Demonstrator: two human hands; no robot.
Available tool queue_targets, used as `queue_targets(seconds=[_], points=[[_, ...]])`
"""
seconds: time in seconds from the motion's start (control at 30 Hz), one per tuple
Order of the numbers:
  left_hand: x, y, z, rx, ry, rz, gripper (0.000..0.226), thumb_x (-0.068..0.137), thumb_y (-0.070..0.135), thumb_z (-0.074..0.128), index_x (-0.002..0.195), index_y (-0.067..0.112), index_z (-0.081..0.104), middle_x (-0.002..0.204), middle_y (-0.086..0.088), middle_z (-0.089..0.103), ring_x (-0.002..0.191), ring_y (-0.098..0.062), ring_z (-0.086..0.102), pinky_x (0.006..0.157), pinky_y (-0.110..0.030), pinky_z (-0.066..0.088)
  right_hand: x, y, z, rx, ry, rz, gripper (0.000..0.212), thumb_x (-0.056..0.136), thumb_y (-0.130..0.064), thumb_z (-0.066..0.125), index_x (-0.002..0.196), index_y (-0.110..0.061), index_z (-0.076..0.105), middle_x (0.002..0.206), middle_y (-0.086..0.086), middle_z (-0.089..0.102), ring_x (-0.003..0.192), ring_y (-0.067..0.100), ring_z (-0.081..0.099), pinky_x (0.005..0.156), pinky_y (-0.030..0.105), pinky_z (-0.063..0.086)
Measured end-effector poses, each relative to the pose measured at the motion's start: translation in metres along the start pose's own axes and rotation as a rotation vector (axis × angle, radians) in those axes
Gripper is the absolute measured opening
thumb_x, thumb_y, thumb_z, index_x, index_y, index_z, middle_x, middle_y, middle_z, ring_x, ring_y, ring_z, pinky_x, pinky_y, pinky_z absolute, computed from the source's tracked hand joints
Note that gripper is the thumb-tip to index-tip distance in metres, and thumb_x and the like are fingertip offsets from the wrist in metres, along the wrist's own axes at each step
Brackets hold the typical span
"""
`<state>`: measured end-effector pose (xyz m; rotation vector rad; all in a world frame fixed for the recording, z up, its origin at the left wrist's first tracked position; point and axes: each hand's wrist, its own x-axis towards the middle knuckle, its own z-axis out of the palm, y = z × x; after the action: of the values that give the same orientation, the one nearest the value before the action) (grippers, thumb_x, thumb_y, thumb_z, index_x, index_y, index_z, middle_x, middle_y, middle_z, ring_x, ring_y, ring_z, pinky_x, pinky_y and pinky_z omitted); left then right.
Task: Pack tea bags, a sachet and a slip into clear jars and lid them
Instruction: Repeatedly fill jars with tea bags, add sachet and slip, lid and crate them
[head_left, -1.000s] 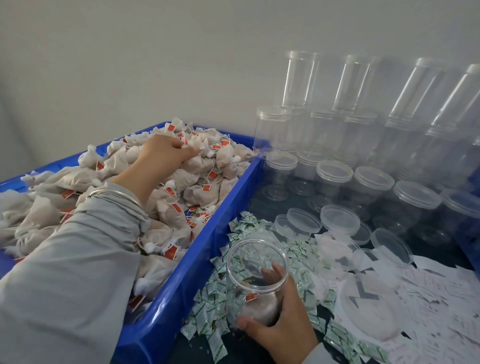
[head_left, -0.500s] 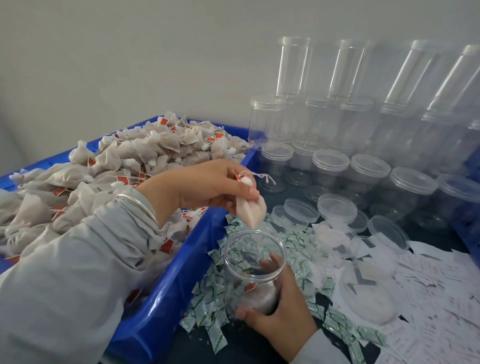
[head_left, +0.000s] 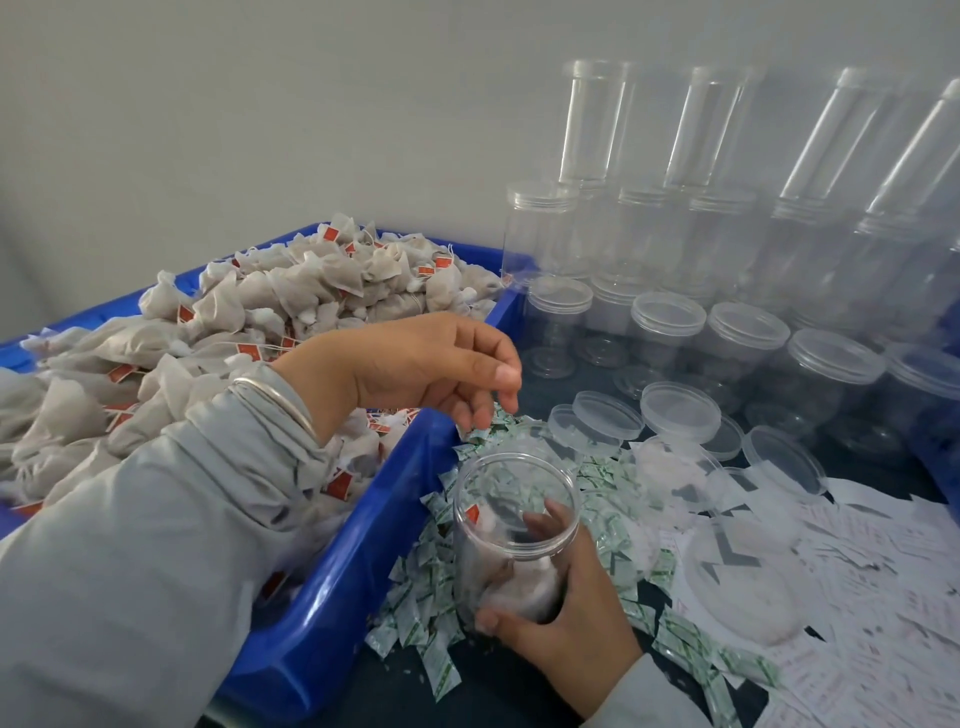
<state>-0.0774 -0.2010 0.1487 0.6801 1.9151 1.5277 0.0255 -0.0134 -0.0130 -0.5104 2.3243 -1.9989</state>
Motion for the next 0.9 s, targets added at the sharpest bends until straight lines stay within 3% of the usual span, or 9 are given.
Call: queue_targets(seconds=[0.1,0.17,0.23,0.3,0.37,0.47,0.57,0.7,0.9], points=[[-0.005,0.005,-0.008,0.015,0.134,0.000,0.020,0.077,0.027,0.072,0.059,0.022,0.066,0.059,0.002,0.063,0.051,-0.008,0.060,0.052,-0.016,0.052,0.001,-0.001,0.000,0.001,-0.005,0.003,0.090,0.051,-0.016,0.086,0.122,-0.036,0.034,0.114,-0.046,0.047,0.106,-0.022,0.048,0.080,-0.005,0.035],[-0.008,0.006,-0.020,0.016,0.368,-0.013,0.021,0.073,0.029,0.071,0.057,0.019,0.064,0.055,0.001,0.059,0.048,-0.008,0.057,0.049,-0.017,0.050,0.002,-0.001,0.000,0.004,-0.011,0.005,0.091,0.052,-0.013,0.086,0.123,-0.035,0.033,0.114,-0.046,0.048,0.106,-0.022,0.048,0.080,-0.005,0.035],[-0.010,0.003,-0.040,0.090,0.662,-0.051,0.021,0.083,0.022,0.068,0.065,0.013,0.063,0.059,-0.002,0.059,0.048,-0.009,0.058,0.048,-0.018,0.050,0.002,-0.002,0.000,0.004,-0.011,0.003,0.092,0.052,-0.013,0.086,0.124,-0.036,0.033,0.114,-0.046,0.048,0.106,-0.022,0.048,0.080,-0.005,0.035],[-0.015,-0.005,-0.062,0.303,0.923,-0.160,0.018,0.091,0.019,0.061,0.076,0.009,0.064,0.073,-0.007,0.064,0.060,-0.012,0.061,0.057,-0.023,0.052,0.002,-0.001,0.000,0.006,-0.012,0.010,0.092,0.055,-0.007,0.088,0.123,-0.036,0.033,0.114,-0.046,0.048,0.105,-0.022,0.049,0.079,-0.005,0.035],[-0.022,-0.017,-0.082,0.663,1.080,-0.331,0.021,0.093,0.020,0.054,0.087,0.004,0.068,0.090,-0.011,0.066,0.079,-0.022,0.060,0.072,-0.030,0.049,0.002,0.000,-0.001,-0.003,-0.011,0.014,0.087,0.058,-0.001,0.088,0.119,-0.035,0.037,0.112,-0.046,0.049,0.104,-0.023,0.049,0.079,-0.005,0.035],[-0.029,-0.033,-0.097,0.999,1.070,-0.562,0.027,0.095,0.016,0.045,0.104,0.000,0.065,0.107,-0.016,0.065,0.097,-0.030,0.058,0.086,-0.037,0.046,0.001,-0.001,0.000,-0.016,-0.022,0.023,0.080,0.059,0.005,0.085,0.113,-0.033,0.040,0.108,-0.044,0.054,0.099,-0.023,0.051,0.075,-0.005,0.037],[-0.026,-0.046,-0.098,1.058,0.967,-0.705,0.028,0.094,0.012,0.050,0.119,0.004,0.059,0.119,-0.014,0.061,0.109,-0.029,0.057,0.095,-0.037,0.046,0.003,0.000,-0.002,0.038,-0.052,0.059,0.077,0.059,0.018,0.079,0.108,-0.028,0.041,0.104,-0.029,0.064,0.092,-0.023,0.054,0.069,-0.004,0.040],[-0.023,-0.059,-0.094,1.097,0.891,-0.731,0.033,0.090,0.010,0.057,0.122,0.005,0.057,0.122,-0.012,0.060,0.111,-0.027,0.056,0.096,-0.035,0.044,0.005,-0.003,-0.004,0.036,-0.076,0.013,0.082,0.059,0.004,0.086,0.112,-0.036,0.038,0.108,-0.047,0.051,0.099,-0.024,0.050,0.074,-0.006,0.036],[-0.021,-0.063,-0.093,1.148,0.850,-0.756,0.030,0.091,0.014,0.057,0.120,0.005,0.060,0.115,-0.012,0.063,0.105,-0.026,0.058,0.089,-0.033,0.046,0.005,-0.007,-0.002,0.065,-0.119,-0.017,0.080,0.058,-0.001,0.083,0.115,-0.037,0.040,0.107,-0.044,0.055,0.098,-0.022,0.053,0.074,-0.006,0.037]])
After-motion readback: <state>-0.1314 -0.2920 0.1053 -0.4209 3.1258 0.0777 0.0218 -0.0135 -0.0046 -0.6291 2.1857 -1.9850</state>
